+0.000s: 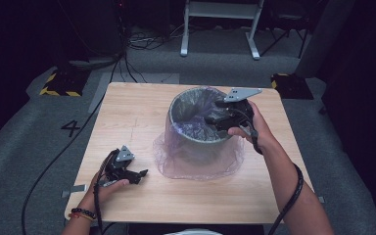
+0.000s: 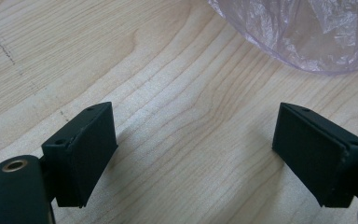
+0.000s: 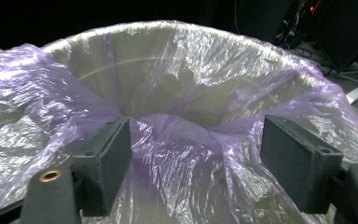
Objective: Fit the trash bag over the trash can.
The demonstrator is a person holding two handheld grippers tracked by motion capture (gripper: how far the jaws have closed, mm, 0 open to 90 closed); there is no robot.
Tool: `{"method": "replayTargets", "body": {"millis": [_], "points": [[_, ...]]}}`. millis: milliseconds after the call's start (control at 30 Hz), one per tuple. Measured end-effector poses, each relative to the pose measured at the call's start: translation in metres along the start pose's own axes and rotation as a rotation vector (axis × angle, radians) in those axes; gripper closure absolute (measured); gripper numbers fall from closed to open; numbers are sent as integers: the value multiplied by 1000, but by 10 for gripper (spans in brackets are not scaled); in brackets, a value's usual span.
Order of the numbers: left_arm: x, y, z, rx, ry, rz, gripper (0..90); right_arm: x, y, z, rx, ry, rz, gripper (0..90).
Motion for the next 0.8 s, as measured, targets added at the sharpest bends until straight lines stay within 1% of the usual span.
{"method": "replayTargets", "body": {"millis": [67, 167, 267, 467, 567, 667, 800], "points": [[0, 0, 0, -1, -2, -1, 132, 1, -2, 0, -20, -9, -2, 233], [0, 0, 0, -1, 0, -1, 132, 1, -4, 1, -47, -8, -3, 232], [0, 0, 0, 0, -1, -1, 132, 0, -6, 1, -75, 9, -2, 229], [0, 0, 0, -1, -3, -2, 132, -2, -12, -1, -167, 48, 0, 217], [0, 0, 0, 0, -3, -1, 132, -2, -14, -1, -194, 59, -1, 217], [0, 0, 0, 0, 0, 0, 132, -3, -16, -2, -233, 81, -5, 218], [0, 0, 0, -1, -3, -1, 132, -2, -18, -3, -271, 76, -14, 219]]}}
Point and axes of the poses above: each handheld gripper's, and its own axes: y roughly backward along the jaws, z roughly out of its underside, x roughly to its right, the point moved 2 cm from there along -y, roughly forward along the jaws, and after that the axes turned 1 degree about -x, right-handed, at the moved point
